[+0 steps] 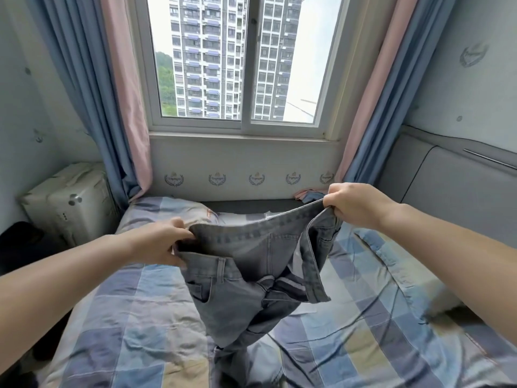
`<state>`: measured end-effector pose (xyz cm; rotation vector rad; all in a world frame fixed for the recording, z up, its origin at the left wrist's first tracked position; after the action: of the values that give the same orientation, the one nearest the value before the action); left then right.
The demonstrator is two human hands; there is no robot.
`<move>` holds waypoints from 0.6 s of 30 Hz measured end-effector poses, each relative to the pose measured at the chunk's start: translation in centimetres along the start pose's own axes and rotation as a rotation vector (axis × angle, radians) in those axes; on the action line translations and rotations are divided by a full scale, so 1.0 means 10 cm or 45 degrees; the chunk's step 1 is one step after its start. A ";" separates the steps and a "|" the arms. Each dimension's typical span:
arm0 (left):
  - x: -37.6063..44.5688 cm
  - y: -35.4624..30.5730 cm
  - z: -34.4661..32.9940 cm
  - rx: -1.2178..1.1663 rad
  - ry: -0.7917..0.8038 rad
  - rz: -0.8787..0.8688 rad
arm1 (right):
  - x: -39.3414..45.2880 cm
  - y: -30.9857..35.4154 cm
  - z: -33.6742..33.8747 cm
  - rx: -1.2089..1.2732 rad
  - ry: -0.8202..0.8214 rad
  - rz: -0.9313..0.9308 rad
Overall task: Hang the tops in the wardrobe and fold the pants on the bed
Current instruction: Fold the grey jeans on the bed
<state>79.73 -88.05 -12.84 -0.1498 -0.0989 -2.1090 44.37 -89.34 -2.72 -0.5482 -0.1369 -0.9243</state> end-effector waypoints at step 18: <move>0.50 -0.49 1.75 0.109 -0.891 0.074 | -0.38 -0.74 0.65 0.161 -0.350 -0.559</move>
<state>74.14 -87.42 5.15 -0.8219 -0.5893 -1.9038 36.99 -86.85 4.42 -0.5352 -0.5777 -1.2524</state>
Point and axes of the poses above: each hand's wrist, its own x-axis towards the middle knuckle, its own z-axis out of the back of the hand, y = z × x, the point moved 5 cm from there along x, towards the middle knuckle, and after that the axes turned 14 degrees about -y, right-handed, at the moved point
